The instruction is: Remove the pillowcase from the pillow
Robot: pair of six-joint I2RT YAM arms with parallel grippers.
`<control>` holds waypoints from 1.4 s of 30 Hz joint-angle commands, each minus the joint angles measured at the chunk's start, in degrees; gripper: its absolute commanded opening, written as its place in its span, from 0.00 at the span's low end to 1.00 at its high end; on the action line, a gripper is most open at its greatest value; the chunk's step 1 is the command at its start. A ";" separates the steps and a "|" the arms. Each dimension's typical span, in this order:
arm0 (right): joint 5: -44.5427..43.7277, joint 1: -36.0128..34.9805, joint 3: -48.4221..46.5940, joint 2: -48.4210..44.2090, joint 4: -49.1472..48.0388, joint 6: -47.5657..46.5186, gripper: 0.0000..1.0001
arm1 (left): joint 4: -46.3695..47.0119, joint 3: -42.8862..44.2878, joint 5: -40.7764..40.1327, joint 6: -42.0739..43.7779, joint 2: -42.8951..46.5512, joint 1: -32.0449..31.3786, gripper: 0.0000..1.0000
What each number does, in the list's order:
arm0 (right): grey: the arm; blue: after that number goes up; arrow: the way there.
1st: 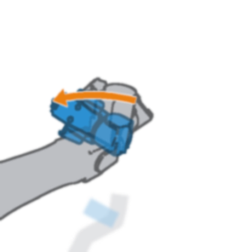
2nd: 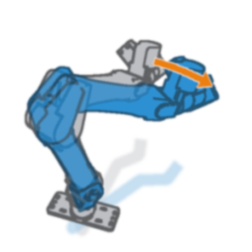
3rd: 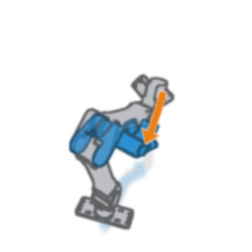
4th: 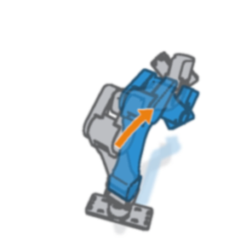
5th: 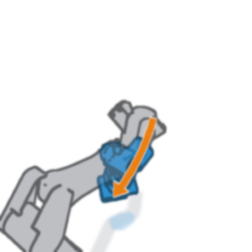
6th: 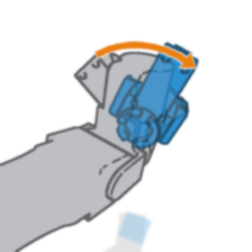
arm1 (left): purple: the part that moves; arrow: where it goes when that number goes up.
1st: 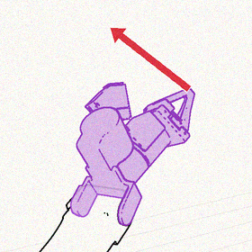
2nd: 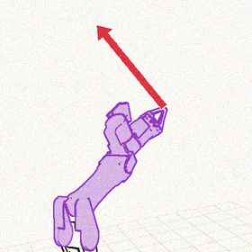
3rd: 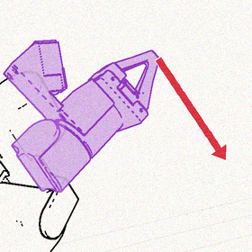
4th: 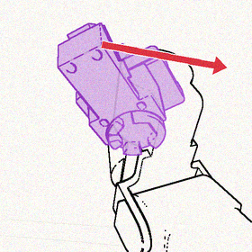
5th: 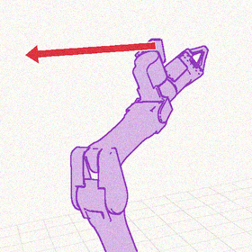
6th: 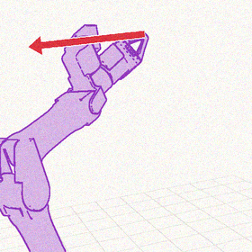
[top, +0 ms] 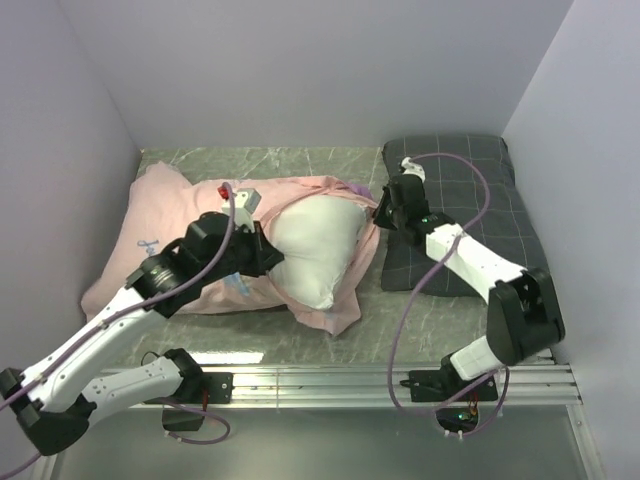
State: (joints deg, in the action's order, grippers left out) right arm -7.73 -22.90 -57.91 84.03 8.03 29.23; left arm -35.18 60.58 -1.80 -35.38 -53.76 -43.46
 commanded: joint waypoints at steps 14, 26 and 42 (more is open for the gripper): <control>23.46 4.63 -11.35 17.40 -13.57 6.19 0.08 | 3.17 12.64 -10.19 0.31 13.33 -1.01 0.01; 22.50 -5.85 3.76 6.52 -23.94 6.97 0.42 | 31.22 16.14 -29.22 -3.03 -10.12 -0.92 0.01; 5.09 -8.82 20.99 -38.74 -16.37 -0.03 0.83 | 36.06 14.74 -18.51 -4.09 -22.44 2.42 0.00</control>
State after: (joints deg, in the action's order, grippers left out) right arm 1.45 -30.22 -37.91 50.61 -6.42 35.40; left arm -6.66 74.26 -23.20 -38.46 -77.45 -41.69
